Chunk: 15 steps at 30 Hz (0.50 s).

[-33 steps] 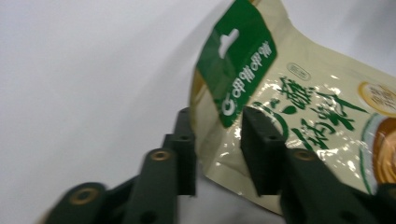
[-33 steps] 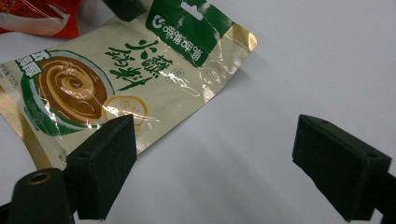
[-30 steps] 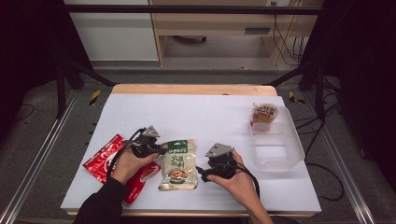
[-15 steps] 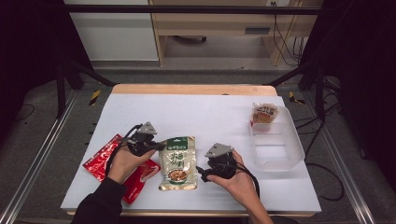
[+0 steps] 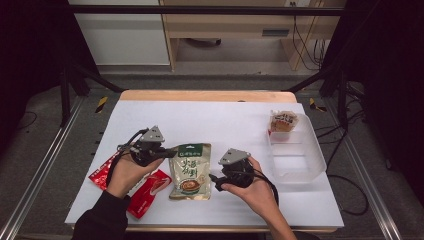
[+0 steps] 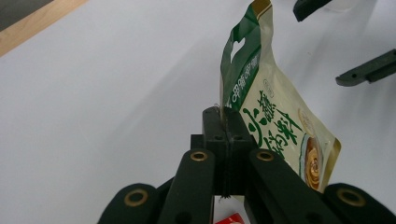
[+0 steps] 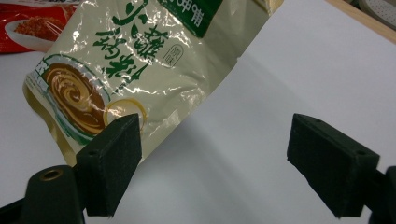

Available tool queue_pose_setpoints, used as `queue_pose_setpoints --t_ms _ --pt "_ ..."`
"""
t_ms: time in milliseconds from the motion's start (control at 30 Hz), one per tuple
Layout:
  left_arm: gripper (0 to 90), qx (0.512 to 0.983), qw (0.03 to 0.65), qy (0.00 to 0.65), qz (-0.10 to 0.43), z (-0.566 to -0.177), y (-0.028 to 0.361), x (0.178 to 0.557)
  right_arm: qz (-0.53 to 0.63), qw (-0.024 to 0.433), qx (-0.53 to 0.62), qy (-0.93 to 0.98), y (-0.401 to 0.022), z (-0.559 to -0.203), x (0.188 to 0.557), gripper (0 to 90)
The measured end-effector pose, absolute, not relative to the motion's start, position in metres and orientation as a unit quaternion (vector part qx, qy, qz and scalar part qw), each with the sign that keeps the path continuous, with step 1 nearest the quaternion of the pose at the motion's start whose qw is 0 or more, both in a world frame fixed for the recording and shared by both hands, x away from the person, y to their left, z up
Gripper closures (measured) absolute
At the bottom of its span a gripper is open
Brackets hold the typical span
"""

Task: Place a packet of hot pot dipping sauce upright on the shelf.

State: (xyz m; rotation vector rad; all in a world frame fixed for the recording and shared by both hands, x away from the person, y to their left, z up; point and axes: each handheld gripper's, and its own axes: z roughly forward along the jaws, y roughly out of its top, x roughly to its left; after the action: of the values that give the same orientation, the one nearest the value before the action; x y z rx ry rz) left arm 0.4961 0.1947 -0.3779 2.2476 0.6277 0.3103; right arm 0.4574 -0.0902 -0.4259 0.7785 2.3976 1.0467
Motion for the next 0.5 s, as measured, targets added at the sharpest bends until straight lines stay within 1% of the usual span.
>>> queue_pose_setpoints --t_ms 167,500 --pt "90.0 0.882 0.386 0.238 0.127 -0.371 0.193 0.492 0.362 0.210 0.266 0.868 -0.089 -0.413 0.461 17.9" --pt "90.0 0.880 0.394 0.224 0.142 -0.355 0.195 0.485 0.323 0.218 0.213 0.896 -0.079 -0.367 0.468 18.6"
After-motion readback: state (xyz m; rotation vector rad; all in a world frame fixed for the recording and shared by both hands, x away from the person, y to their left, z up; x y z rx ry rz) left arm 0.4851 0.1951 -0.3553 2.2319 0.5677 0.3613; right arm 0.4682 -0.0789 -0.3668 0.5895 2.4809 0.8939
